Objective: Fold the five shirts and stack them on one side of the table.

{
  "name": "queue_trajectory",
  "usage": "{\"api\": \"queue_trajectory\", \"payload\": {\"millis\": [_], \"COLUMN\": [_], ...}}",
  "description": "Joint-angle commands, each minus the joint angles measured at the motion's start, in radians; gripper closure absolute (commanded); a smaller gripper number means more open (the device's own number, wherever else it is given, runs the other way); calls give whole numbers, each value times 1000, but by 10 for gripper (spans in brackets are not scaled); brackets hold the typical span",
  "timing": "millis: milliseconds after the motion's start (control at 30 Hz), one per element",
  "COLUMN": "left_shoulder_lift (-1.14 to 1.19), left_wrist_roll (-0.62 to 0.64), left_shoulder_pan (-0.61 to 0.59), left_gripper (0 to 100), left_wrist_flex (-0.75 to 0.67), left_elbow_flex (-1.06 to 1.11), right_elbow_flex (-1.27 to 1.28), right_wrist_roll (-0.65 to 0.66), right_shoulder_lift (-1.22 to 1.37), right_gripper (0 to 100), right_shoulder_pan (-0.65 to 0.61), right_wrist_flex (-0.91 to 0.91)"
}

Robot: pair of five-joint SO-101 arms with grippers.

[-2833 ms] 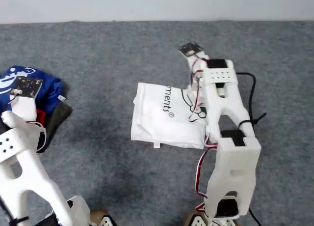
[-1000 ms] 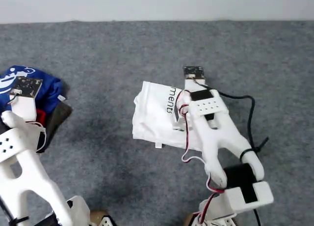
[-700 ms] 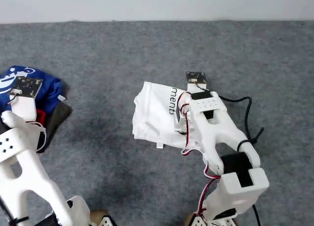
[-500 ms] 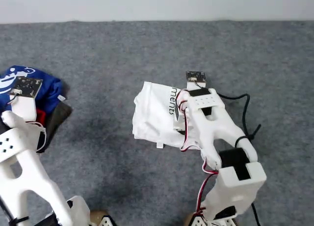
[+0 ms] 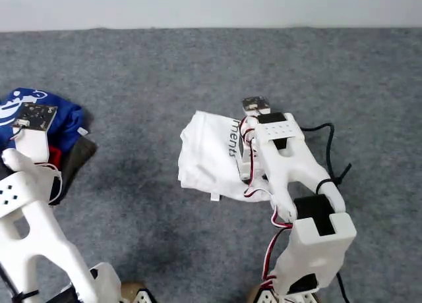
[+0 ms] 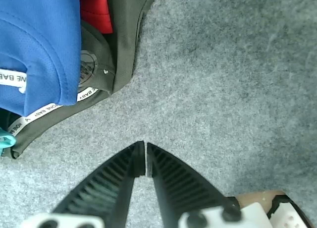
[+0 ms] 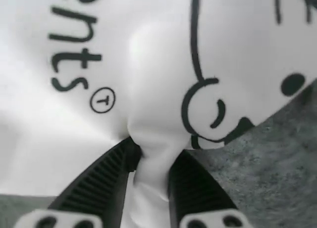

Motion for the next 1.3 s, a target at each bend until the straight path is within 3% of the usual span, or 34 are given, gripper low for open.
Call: {"api": "queue_trajectory", "payload": {"millis": [0, 167, 333, 433, 533, 667, 767, 933, 1267], "left_shoulder_lift": [-9, -9, -9, -9, -9, -9, -9, -9, -9], "left_wrist_roll": [14, 14, 14, 14, 14, 14, 14, 9, 9], "left_shoulder_pan": [8, 8, 8, 8, 8, 8, 8, 8, 8], "left_gripper": [985, 985, 985, 985, 985, 985, 985, 985, 985], "left_wrist_flex": [-12, -12, -12, -12, -12, -12, -12, -12, -12], "left_elbow_flex": [-10, -8, -4, -4, -4, -2, -2, -2, -2], "right_elbow_flex": [-11, -143, -305, -356, -362, -358, -359, -359, -353], "right_wrist_roll": [190, 611, 974, 1117, 1171, 1171, 1138, 865, 364], "right_shoulder_lift": [-88, -148, -147, -147, -140, -71, -47, -120, -239], "right_gripper": [989, 989, 989, 989, 989, 980, 894, 757, 758], "right_shoulder_pan": [102, 286, 354, 355, 354, 334, 331, 326, 202], "right_wrist_flex": [47, 41, 36, -38, -177, -254, -242, -203, 186]}}
